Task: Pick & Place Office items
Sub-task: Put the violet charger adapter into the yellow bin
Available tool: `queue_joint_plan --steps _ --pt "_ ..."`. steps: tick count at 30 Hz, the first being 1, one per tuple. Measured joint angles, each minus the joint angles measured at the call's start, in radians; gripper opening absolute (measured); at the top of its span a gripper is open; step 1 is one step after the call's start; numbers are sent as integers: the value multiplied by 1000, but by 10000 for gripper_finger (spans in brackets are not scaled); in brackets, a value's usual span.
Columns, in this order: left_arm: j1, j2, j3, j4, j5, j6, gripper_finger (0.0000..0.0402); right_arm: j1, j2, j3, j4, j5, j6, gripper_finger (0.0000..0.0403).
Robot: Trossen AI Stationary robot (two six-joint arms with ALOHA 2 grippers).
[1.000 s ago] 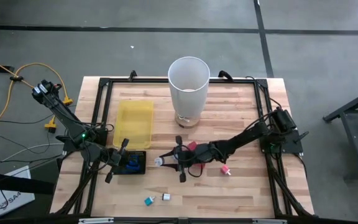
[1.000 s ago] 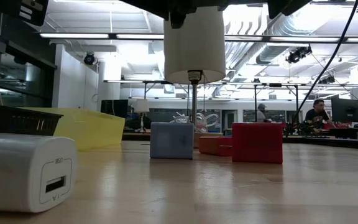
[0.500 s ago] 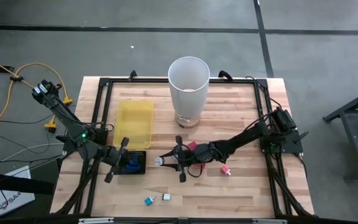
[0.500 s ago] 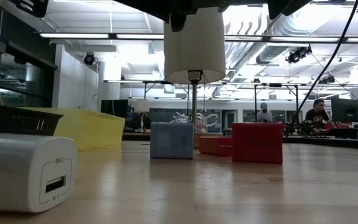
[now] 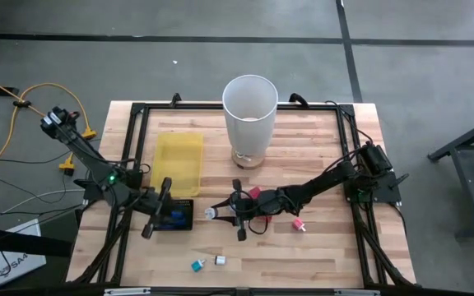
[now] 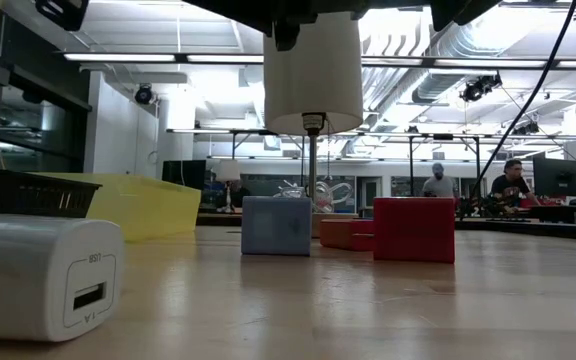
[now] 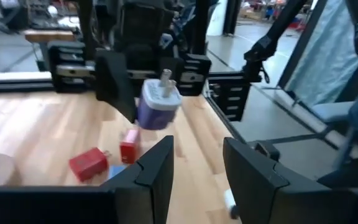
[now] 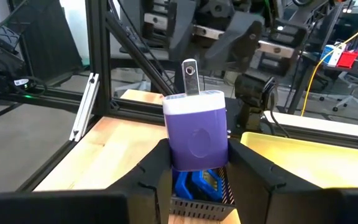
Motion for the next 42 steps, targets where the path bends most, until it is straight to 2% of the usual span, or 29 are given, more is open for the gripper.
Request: queue_joint_plan --steps 8,15,29,38,42 --pt "98 2 0 9 0 115 133 0 0 0 29 49 0 116" --pt "168 30 0 68 4 126 133 -10 0 0 42 52 0 118" --pt "206 149 0 156 5 144 135 -29 0 0 44 53 0 115" --pt "205 149 0 161 6 148 189 -29 0 0 45 53 0 115" --pt "205 149 0 175 18 151 200 -29 0 0 50 53 0 116"
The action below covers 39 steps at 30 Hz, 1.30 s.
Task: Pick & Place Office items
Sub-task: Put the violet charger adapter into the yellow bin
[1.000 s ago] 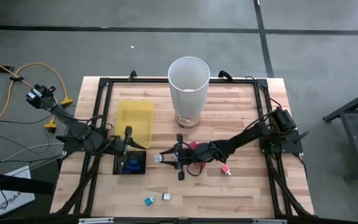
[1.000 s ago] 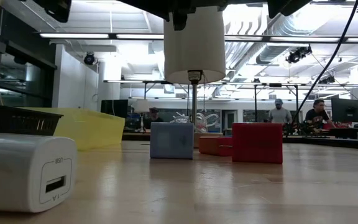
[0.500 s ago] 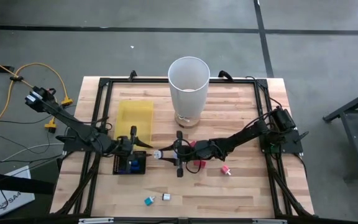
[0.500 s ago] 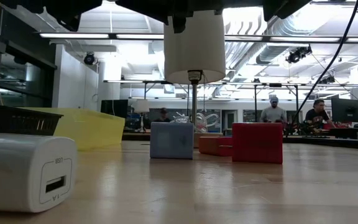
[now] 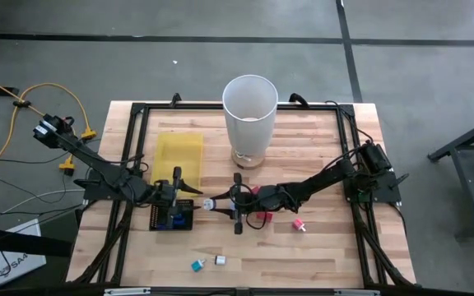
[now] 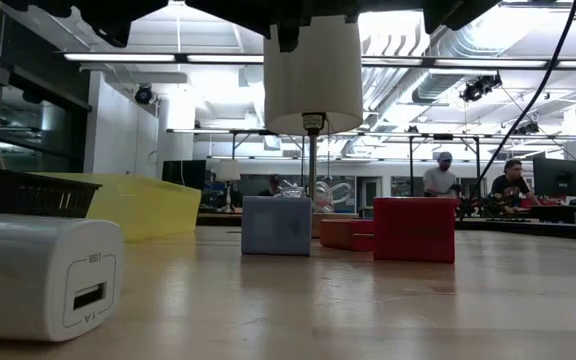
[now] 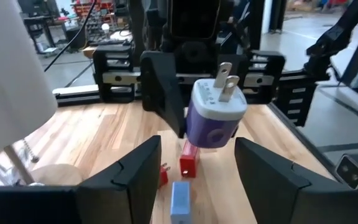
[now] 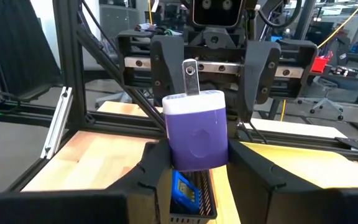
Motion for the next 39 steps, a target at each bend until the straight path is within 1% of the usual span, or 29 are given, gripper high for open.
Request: queue_joint_plan --steps 2,6,9,14,20,24,32,39 --pt "0 1 0 19 15 7 201 -1 0 0 7 0 0 117" --pt "0 18 0 70 18 49 201 -6 0 0 17 -1 0 115" --pt "2 32 0 94 19 54 201 -11 0 0 30 0 0 117" --pt "24 51 0 106 19 56 201 -15 0 0 42 0 0 115" --pt "50 85 0 180 23 80 201 -15 0 0 53 1 0 117" --pt "69 94 0 203 77 79 201 -15 0 0 60 0 -1 115" --pt "90 94 0 256 138 84 201 -21 0 0 67 0 -1 114" --pt "101 94 0 261 139 87 201 -21 0 0 76 0 -1 116"
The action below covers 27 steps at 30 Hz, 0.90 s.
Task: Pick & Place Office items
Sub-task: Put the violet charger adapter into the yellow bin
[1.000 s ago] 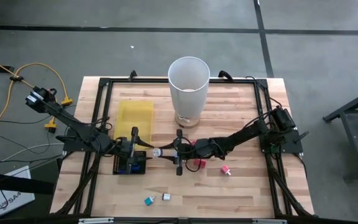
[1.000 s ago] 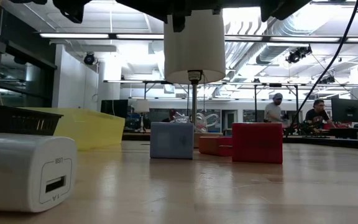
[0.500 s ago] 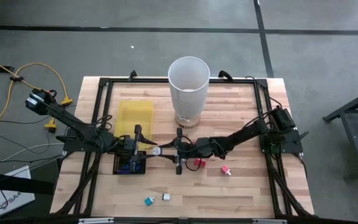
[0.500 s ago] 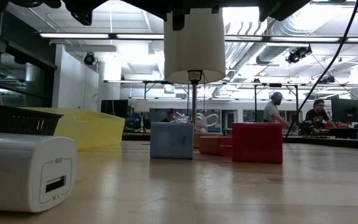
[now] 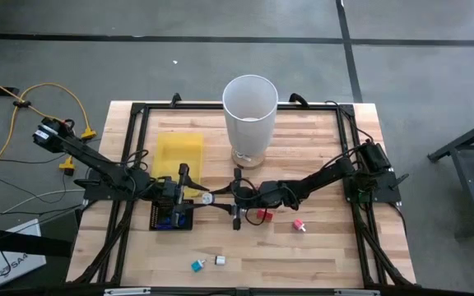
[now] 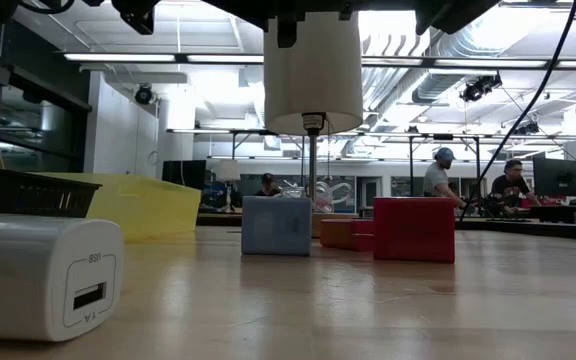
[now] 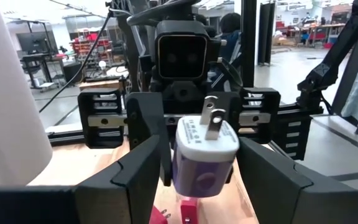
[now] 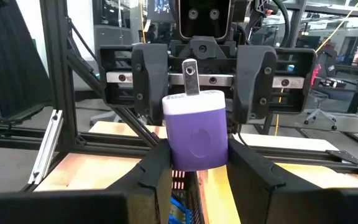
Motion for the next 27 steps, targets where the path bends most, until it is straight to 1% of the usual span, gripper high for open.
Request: queue_joint_plan --steps 15,19,23,27 --pt "14 0 0 6 0 1 201 -12 0 0 15 -4 0 117" --pt "14 0 0 6 0 27 199 -13 0 0 15 -4 0 115" --pt "13 0 0 6 0 34 181 -13 0 0 15 -4 0 116" --pt "13 0 0 6 -1 36 146 -13 0 0 15 -3 1 116"
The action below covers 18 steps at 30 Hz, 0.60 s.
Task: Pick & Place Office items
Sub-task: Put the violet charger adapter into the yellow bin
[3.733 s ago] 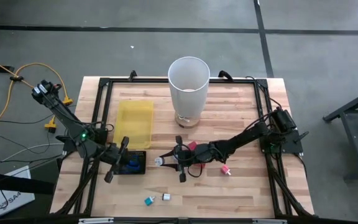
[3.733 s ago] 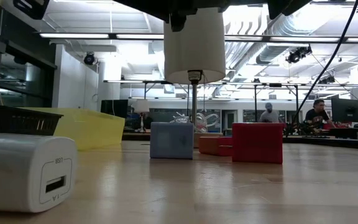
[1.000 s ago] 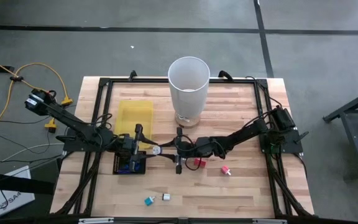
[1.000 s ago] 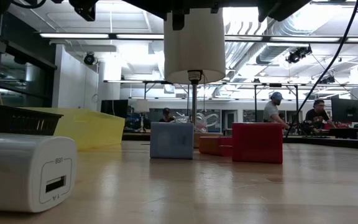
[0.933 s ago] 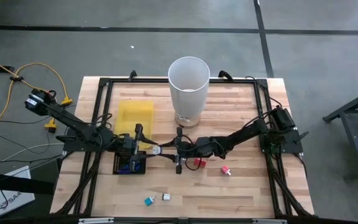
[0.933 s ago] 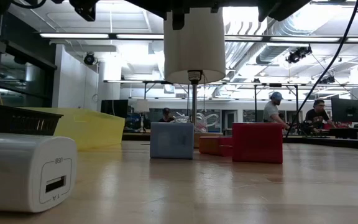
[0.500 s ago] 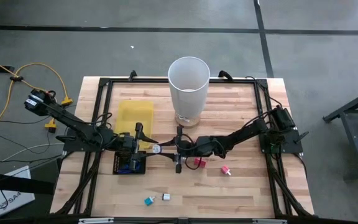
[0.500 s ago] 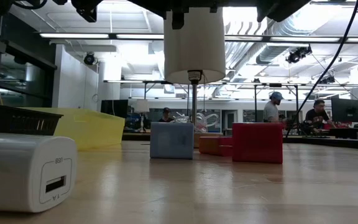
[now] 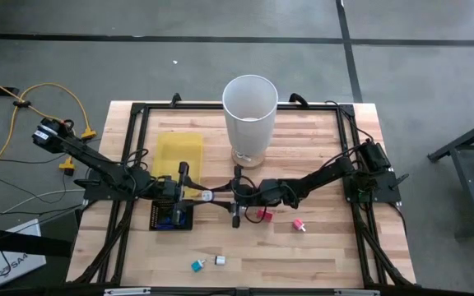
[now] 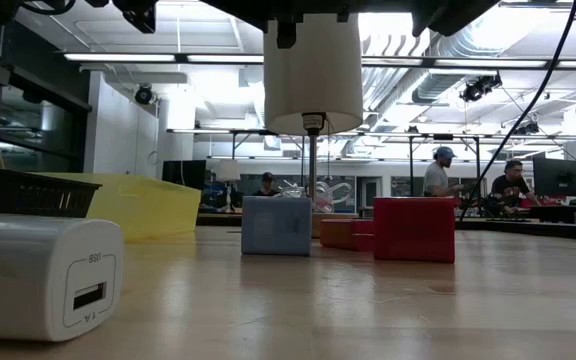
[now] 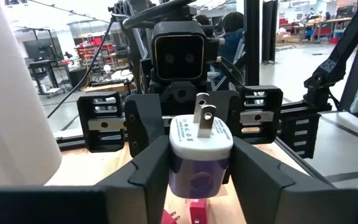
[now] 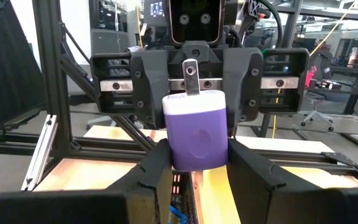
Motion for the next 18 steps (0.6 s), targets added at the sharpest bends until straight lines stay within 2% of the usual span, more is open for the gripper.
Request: queue_joint_plan --steps 4,18 --pt "0 0 0 0 -2 2 121 0 0 0 0 2 3 115" --pt "0 0 0 0 -2 0 128 0 0 0 -1 -1 1 118"
